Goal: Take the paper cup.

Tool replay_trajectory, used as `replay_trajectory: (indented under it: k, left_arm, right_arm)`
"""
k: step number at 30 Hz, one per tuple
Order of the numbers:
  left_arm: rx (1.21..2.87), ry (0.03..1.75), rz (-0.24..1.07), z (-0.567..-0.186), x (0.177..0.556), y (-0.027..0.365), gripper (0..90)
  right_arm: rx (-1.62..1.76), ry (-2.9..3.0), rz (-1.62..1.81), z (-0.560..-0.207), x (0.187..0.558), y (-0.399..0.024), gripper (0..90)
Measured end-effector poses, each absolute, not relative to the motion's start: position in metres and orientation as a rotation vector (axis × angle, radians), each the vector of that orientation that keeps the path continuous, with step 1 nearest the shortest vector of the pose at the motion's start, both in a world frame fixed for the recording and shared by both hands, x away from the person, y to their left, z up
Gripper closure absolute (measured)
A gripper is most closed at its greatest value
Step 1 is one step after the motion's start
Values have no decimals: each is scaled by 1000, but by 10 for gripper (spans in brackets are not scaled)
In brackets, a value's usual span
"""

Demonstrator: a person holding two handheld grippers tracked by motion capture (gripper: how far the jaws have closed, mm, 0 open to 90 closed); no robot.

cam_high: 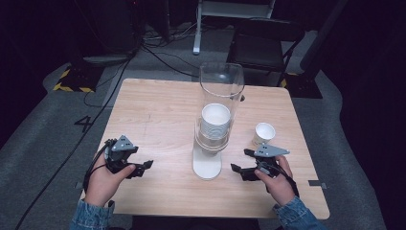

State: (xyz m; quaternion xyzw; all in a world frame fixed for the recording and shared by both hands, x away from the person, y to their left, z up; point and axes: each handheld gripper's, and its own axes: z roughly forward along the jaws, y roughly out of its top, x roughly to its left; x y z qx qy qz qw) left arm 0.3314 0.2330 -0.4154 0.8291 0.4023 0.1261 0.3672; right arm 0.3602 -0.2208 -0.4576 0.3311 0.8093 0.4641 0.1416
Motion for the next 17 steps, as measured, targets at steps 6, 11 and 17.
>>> replay_trajectory:
  k: [6, 11, 17]
  left_arm:
    - [2138, 1022, 316, -416, 332, 232, 192]
    - [2158, 1011, 307, -418, 332, 231, 174]
    - [2180, 991, 307, -419, 333, 230, 163]
  right_arm:
    - [985, 2298, 1323, -468, 364, -221, 166]
    - [976, 2324, 1299, -474, 365, -219, 164]
    - [970, 2318, 1300, -474, 366, -221, 165]
